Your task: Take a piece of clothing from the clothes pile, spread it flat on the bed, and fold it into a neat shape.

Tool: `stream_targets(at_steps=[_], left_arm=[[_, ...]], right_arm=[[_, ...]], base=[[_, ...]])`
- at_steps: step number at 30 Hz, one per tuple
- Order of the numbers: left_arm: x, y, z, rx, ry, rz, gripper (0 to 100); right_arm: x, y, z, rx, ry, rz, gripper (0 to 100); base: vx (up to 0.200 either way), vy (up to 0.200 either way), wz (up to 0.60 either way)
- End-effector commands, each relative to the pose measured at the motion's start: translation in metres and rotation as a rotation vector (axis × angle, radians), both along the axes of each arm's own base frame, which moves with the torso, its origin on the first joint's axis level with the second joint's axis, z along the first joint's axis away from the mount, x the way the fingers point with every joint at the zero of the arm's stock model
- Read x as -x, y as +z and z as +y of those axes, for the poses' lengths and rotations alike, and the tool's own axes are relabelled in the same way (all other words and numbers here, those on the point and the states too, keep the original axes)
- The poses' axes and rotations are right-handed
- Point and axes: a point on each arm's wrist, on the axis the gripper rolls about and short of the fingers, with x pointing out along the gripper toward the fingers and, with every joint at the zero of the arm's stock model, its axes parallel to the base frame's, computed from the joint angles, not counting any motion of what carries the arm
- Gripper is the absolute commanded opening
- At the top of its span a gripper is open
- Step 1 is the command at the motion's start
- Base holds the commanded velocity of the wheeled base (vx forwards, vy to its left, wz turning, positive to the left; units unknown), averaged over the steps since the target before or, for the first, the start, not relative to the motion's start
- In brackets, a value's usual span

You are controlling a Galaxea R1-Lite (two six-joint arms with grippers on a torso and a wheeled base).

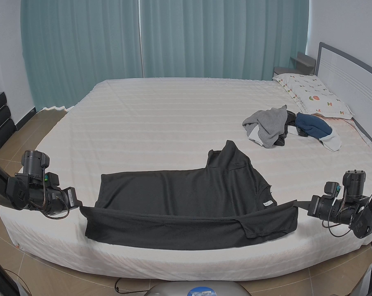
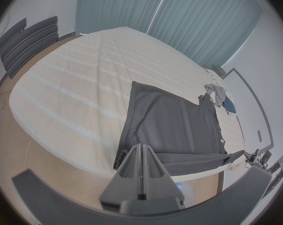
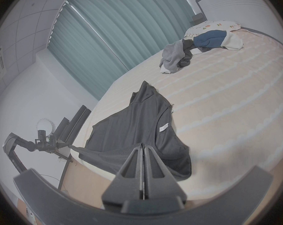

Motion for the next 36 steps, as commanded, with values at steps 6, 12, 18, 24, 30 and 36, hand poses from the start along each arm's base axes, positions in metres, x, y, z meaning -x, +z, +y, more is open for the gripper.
stream_targets(at_steps=[6, 12, 18, 24, 30, 36], left_arm=[[0.019, 0.004, 0.006, 0.009, 0.019, -0.004, 0], [0.034, 0.011, 0.003, 0.023, 0.0, -0.025, 0], [0.044, 0.014, 0.001, 0.024, -0.001, -0.012, 0], [0.057, 0.017, 0.0, 0.01, -0.025, 0.039, 0], [0.063, 0.014, -0.001, 0.004, -0.031, 0.091, 0], [0.06, 0.011, 0.0, 0.004, -0.031, 0.111, 0]], right_arm=[[0.028, 0.016, 0.0, -0.016, 0.026, -0.038, 0], [0.04, 0.018, 0.0, -0.017, 0.027, -0.034, 0], [0.048, 0.014, 0.001, -0.012, 0.03, -0.01, 0], [0.061, 0.011, 0.001, -0.003, 0.038, 0.014, 0], [0.071, 0.008, 0.002, 0.0, 0.044, 0.04, 0], [0.068, 0.004, 0.002, 0.012, 0.049, 0.052, 0]], base=[[0.0, 0.0, 0.0], [0.0, 0.0, 0.0], [0.0, 0.0, 0.0], [0.0, 0.0, 0.0], [0.0, 0.0, 0.0], [0.0, 0.0, 0.0]])
